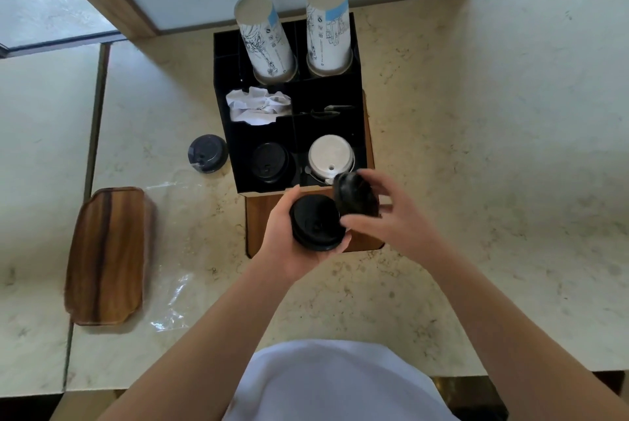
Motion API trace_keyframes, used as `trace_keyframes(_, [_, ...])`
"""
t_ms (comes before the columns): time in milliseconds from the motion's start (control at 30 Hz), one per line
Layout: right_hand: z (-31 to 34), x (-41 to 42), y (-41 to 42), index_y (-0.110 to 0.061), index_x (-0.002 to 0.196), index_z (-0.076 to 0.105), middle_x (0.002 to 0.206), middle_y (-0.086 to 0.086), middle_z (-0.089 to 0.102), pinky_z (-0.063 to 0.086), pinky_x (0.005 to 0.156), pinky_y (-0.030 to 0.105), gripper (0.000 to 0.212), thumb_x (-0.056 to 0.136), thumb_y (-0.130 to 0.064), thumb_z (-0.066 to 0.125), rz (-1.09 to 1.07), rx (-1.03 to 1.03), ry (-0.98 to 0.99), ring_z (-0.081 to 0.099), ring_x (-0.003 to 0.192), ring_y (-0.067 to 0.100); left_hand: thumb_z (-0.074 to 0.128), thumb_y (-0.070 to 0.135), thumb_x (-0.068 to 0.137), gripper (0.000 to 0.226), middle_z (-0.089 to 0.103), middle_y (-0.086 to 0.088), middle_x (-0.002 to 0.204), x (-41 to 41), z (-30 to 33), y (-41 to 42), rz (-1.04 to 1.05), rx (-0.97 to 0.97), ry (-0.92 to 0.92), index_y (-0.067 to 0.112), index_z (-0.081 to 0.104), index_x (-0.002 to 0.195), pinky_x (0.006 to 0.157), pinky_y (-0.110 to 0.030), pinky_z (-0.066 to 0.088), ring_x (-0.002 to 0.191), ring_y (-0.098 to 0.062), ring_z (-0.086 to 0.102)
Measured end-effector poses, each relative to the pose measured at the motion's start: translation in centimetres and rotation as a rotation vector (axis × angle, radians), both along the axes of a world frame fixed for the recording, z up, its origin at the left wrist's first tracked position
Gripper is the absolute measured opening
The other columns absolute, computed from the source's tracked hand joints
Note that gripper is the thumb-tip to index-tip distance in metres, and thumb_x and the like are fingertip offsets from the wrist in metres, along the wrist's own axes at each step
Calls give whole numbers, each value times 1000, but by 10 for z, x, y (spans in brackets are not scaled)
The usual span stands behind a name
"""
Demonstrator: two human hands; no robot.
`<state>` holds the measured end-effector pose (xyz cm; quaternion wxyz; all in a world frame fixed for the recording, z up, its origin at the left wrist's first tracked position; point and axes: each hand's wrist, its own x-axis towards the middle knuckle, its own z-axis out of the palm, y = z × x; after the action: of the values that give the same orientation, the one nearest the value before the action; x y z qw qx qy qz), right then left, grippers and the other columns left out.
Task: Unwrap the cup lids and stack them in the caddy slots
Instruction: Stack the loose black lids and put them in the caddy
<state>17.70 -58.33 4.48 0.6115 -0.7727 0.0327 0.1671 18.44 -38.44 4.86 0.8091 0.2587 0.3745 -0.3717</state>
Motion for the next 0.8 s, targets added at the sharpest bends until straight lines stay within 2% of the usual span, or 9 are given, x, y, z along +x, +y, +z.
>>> trace_keyframes(100, [9,-10,14,-41,137,49,127,-23,59,52,98,24,81,65,-51,87,187,-13,-43,59,119,2,56,61,89,60,69,-17,127,-8,3,3,-105,66,-17,13,73,121,84,-47,56,106,-35,71])
trace_keyframes(200, [11,-16,17,-42,138,47,132,-20,57,49,104,35,85,64,-48,88,230,-21,-51,56,124,4,52,64,90,58,72,-13,124,-14,6,8,-189,127,-24,17,76,115,83,-48,57,106,-32,72])
trace_keyframes(267, [12,-20,17,-43,139,45,133,-20,56,48,105,35,88,63,-48,89,241,-18,-52,54,125,4,53,63,90,55,73,-13,122,-18,7,10,-220,174,-28,19,77,114,80,-48,58,105,-32,72])
trace_keyframes(333, [14,-24,20,-43,139,45,131,-23,56,47,104,28,89,62,-50,88,260,-37,-69,53,124,2,52,63,90,55,73,-13,120,-21,10,10,-233,184,-30,20,77,112,79,-47,58,104,-32,73])
trace_keyframes(400, [17,-27,24,-42,139,45,127,-31,54,45,97,14,87,63,-52,87,277,-51,-94,50,122,-6,49,65,90,58,74,-12,117,-24,12,9,-238,163,-43,19,78,110,77,-45,59,101,-31,74])
trace_keyframes(467, [19,-31,26,-43,138,45,124,-39,50,44,94,10,86,63,-56,85,280,-92,-100,45,122,-10,49,65,90,60,76,-12,114,-25,15,8,-230,130,-41,17,79,108,75,-43,59,97,-30,75])
trace_keyframes(600, [24,-38,29,-46,140,42,127,-35,49,47,104,34,90,61,-63,82,262,-197,-91,39,129,-2,47,65,92,65,75,-16,112,-31,24,4,-163,24,-23,11,79,106,76,-44,60,99,-33,74])
trace_keyframes(800, [38,-45,42,-46,140,41,129,-29,52,47,104,39,91,60,-65,81,300,-275,-98,39,128,0,43,70,92,76,70,-20,124,-44,42,12,-49,-101,-48,5,73,118,85,-48,58,110,-38,69])
